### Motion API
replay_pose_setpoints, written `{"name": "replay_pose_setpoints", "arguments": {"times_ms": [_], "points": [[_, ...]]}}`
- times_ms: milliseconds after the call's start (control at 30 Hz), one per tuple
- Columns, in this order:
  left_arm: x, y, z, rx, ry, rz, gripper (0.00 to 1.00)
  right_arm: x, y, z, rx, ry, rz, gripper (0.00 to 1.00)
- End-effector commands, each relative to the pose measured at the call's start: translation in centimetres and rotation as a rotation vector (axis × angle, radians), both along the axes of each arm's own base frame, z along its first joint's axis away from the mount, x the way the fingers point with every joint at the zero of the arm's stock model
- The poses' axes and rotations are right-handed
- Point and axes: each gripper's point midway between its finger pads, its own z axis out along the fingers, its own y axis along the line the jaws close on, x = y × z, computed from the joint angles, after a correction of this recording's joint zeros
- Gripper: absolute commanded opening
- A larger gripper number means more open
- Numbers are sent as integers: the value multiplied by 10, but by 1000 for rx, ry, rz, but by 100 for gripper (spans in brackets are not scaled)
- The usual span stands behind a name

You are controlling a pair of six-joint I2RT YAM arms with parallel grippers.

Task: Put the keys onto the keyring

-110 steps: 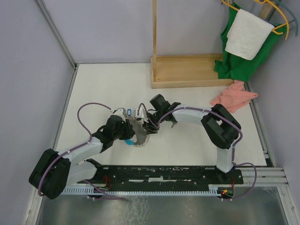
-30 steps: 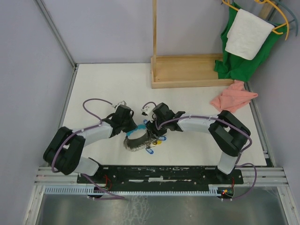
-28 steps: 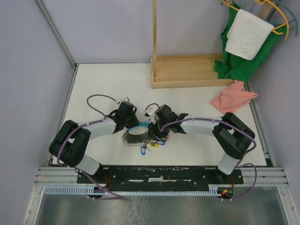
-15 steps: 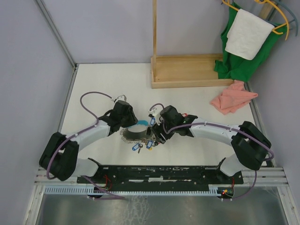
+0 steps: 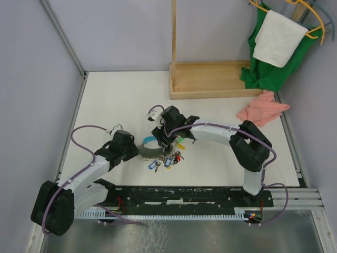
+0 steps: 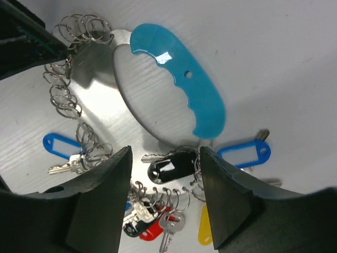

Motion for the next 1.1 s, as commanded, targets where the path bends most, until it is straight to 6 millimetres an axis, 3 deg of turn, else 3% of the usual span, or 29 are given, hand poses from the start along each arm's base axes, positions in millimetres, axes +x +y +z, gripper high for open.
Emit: {"name": "replay_pose_setpoints", "arguments": {"times_ms": [0, 100, 267, 367, 400, 533, 733, 933, 1067], "points": [[4, -1, -1, -26, -6, 41, 49, 13, 18, -7, -1, 12, 8, 62], [7, -8, -3, -36, 7, 5, 48, 8, 12, -24, -36, 53, -10, 59], [15, -27, -5, -86, 10, -73, 40, -11, -8, -35, -66, 117, -51, 54], [25, -45, 2, -126, -17, -143, 37, -34, -25, -44, -80, 180, -69, 50], [32, -58, 7, -124, -39, -197, 36, -51, -33, -42, -68, 211, -79, 50], [42, -84, 19, -149, -90, -293, 36, -69, -51, -41, -51, 214, -105, 52], [55, -100, 36, -146, -157, -366, 37, -52, -59, 0, -12, 58, -110, 57], [57, -78, 39, -104, -193, -307, 41, -29, -45, 19, -15, -54, -40, 57], [58, -63, 34, -140, -208, -265, 41, -12, -21, 25, 13, -82, -9, 57]]}}
